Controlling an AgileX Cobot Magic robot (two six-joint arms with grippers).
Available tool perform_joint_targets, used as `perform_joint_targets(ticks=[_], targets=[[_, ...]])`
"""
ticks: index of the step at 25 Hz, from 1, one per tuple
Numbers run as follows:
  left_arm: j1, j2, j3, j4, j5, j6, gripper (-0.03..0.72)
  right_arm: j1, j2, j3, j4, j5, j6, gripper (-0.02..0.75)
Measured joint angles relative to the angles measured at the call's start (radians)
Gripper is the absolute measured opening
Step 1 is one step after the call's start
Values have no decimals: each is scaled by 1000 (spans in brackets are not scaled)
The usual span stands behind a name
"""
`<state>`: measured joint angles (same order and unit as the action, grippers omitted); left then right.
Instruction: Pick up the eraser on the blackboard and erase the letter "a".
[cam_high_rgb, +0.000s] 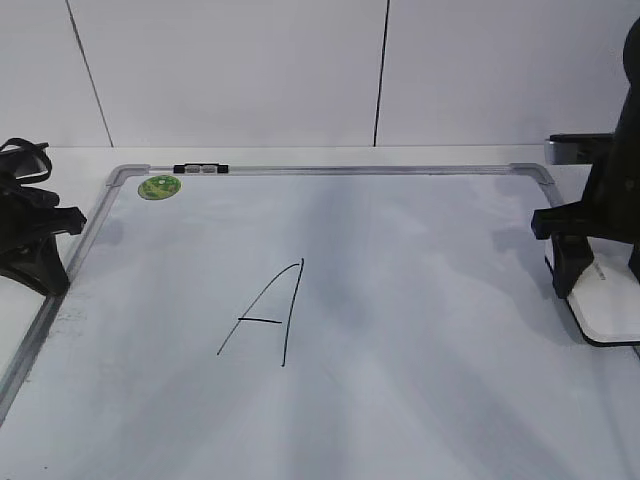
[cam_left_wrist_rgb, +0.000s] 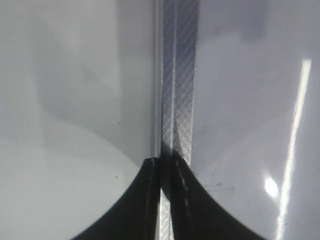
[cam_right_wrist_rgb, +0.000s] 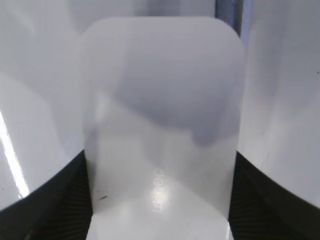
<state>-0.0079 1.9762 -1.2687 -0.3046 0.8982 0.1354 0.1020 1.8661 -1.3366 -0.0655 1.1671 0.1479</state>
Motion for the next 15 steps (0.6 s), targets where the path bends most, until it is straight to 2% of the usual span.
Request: perform_joint_targets(ticks=[15], targets=[[0, 0, 0, -1, 0, 0, 38, 0, 52, 0, -20, -32, -2, 529]])
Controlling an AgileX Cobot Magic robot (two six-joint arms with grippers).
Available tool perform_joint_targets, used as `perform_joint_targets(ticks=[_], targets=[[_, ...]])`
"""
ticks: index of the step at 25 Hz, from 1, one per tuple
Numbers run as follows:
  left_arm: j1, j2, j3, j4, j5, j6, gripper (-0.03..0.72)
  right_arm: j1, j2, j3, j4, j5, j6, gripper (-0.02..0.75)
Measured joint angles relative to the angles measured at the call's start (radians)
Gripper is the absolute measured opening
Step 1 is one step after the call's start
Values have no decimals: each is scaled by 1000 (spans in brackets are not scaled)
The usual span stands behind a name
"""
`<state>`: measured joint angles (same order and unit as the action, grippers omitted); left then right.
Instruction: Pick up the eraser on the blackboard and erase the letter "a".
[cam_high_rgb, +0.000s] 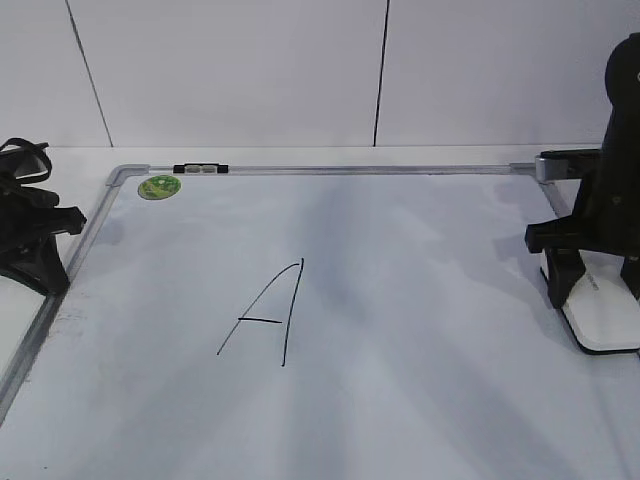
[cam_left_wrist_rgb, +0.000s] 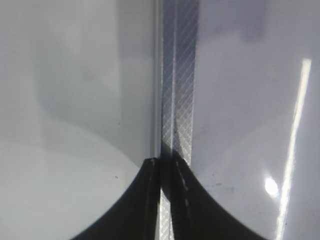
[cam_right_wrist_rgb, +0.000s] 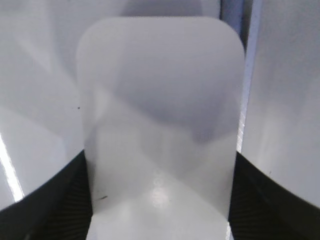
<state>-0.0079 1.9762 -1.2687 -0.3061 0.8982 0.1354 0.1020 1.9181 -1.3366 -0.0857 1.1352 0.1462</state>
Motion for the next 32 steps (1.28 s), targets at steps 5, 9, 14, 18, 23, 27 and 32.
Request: perform_joint_targets(ticks=[5, 9, 14, 18, 23, 27, 32], targets=[[0, 0, 0, 0, 0, 0, 38, 0, 0, 0, -2, -2, 0, 529], [0, 0, 0, 0, 0, 0, 39, 0, 0, 0, -2, -18, 2, 529], [0, 0, 0, -2, -2, 0, 39, 0, 0, 0, -2, -23, 4, 529], [0, 0, 0, -2, -2, 0, 39, 0, 0, 0, -2, -34, 4, 529], [0, 0, 0, -3, -2, 0, 39, 0, 0, 0, -2, -52, 6, 529], [0, 0, 0, -4, -2, 0, 39, 0, 13, 0, -2, -52, 6, 529], [0, 0, 0, -4, -4, 0, 39, -2, 13, -2, -2, -52, 6, 529]])
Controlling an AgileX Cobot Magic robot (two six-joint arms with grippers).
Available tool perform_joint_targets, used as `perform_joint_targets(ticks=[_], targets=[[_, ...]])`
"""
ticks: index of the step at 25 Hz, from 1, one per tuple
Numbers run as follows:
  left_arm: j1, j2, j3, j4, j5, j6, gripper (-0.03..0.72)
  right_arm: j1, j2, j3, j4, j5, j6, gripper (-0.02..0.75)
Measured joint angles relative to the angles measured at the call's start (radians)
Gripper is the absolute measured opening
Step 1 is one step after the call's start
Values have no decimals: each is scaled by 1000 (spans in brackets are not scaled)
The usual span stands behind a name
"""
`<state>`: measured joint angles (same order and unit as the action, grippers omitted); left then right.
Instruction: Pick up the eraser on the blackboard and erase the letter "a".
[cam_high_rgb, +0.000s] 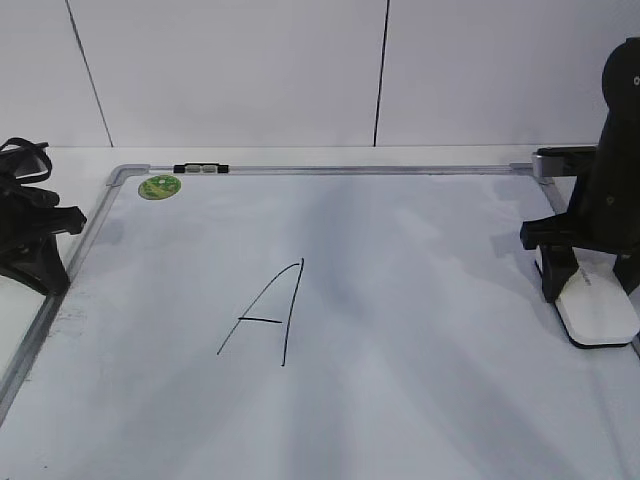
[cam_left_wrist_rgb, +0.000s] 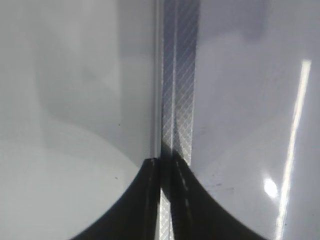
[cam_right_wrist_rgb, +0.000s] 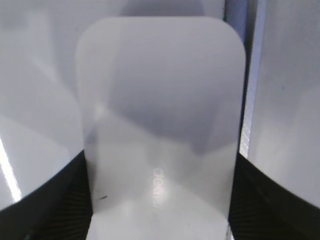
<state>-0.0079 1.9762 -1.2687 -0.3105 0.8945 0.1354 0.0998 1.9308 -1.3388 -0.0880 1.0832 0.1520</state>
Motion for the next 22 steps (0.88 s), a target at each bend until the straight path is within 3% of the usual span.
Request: perform_joint_targets(ticks=[8, 14, 22], targets=[[0, 0, 0, -2, -2, 0, 39, 0, 0, 0, -7, -2, -5, 547], [0, 0, 0, -2, -2, 0, 39, 0, 2, -2, -15, -4, -13, 665], [0, 0, 0, -2, -4, 0, 40, 0, 2, -37, -15, 13, -18, 673]])
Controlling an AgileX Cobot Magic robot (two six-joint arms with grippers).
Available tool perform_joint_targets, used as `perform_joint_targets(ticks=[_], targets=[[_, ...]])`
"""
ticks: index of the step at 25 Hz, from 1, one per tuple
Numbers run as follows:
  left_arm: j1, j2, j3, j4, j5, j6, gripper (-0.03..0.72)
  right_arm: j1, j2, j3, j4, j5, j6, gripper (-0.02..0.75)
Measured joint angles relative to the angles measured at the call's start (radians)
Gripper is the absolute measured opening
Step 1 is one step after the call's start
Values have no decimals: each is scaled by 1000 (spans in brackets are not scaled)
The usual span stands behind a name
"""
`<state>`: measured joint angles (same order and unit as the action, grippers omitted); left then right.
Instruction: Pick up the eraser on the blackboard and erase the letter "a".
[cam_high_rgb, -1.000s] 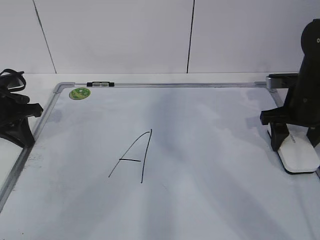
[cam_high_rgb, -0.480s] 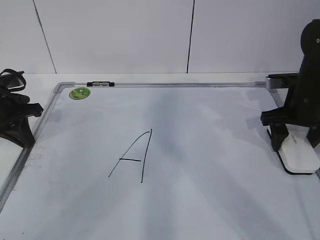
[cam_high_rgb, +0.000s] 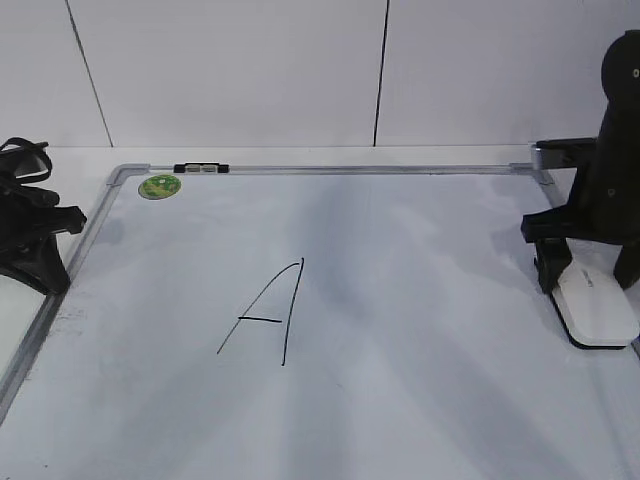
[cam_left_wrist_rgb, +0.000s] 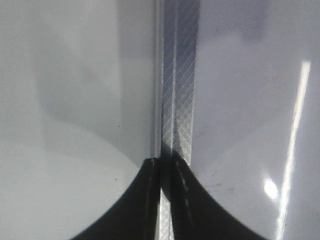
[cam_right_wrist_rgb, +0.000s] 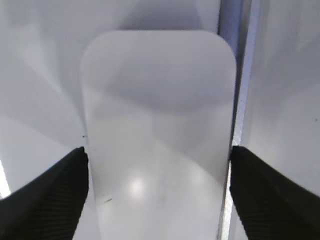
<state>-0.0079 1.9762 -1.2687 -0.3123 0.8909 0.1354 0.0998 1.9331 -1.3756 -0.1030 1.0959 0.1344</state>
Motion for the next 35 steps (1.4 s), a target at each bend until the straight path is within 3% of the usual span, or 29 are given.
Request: perform_joint_targets(ticks=[5, 11, 14, 29, 35], targets=[[0, 0, 0, 0, -2, 0, 83, 0, 0, -79, 0, 43, 0, 672], [0, 2, 0, 11, -9, 0, 293, 0, 0, -147, 0, 93, 0, 671], [0, -2, -2, 11, -9, 0, 342, 0, 0, -191, 6, 114, 0, 671], [0, -264, -168, 13, 194, 0, 359, 0, -167, -249, 61, 129, 0, 655], [0, -363, -168, -22, 246, 0, 359, 0, -292, -249, 85, 137, -1, 577]])
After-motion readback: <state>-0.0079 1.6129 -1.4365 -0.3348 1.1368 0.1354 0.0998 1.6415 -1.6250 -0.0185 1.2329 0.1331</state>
